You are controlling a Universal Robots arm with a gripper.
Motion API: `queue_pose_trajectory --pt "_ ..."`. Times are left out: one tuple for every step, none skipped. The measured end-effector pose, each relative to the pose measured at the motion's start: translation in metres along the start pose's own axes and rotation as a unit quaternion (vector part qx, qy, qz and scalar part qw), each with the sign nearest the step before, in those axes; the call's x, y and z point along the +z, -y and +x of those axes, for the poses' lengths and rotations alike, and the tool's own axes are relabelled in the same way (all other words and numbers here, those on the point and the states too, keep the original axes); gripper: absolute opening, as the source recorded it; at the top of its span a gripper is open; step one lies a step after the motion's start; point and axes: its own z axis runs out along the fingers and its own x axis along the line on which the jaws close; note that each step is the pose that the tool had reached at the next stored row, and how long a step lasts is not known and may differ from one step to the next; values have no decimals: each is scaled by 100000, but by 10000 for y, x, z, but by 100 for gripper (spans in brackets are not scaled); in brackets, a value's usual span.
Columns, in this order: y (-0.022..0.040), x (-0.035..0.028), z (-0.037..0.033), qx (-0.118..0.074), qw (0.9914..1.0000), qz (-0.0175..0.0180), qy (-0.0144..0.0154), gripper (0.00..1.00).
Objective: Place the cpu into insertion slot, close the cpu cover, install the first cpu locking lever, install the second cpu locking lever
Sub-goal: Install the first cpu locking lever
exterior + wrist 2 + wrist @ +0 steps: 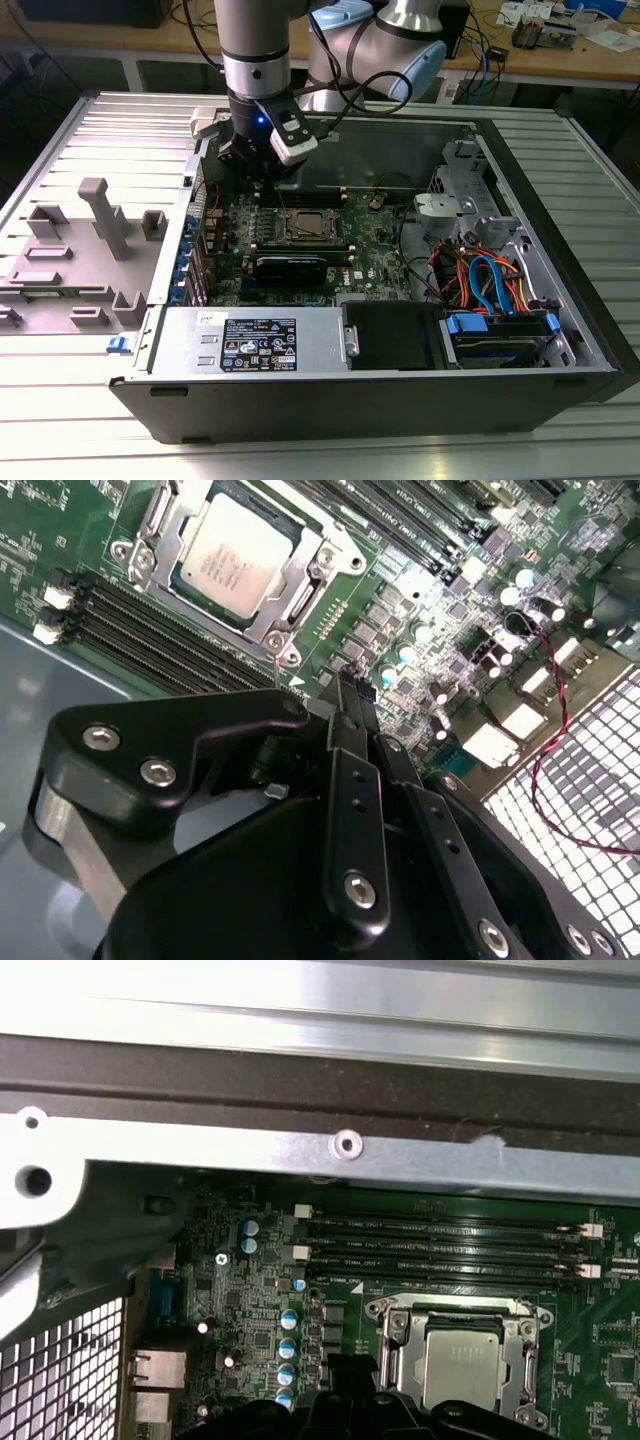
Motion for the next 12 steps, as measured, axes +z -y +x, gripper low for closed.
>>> queue_pose_trajectory --pt "-4 0 0 -2 100000 1 1 11" --pt "-10 0 -1 -1 100000 0 2 11" --pt "-20 0 -2 -3 100000 -2 6 11" --pt "-30 -1 -2 -6 100000 0 -3 11" --pt "-38 -1 -2 -27 100000 0 2 11" --pt "-52 -4 -4 -89 100000 -7 5 11" --pt "-60 -7 -4 -135 100000 -10 4 11" --pt "-70 -15 -5 -253 100000 -11 6 11" --pt "-75 -19 -5 -383 99999 -14 5 11" --pt "-80 -22 -5 -480 99999 -22 9 11" --pt "-84 -25 -2 -625 99998 -28 9 11" --pt "-85 -25 1 -751 99997 -39 17 11"
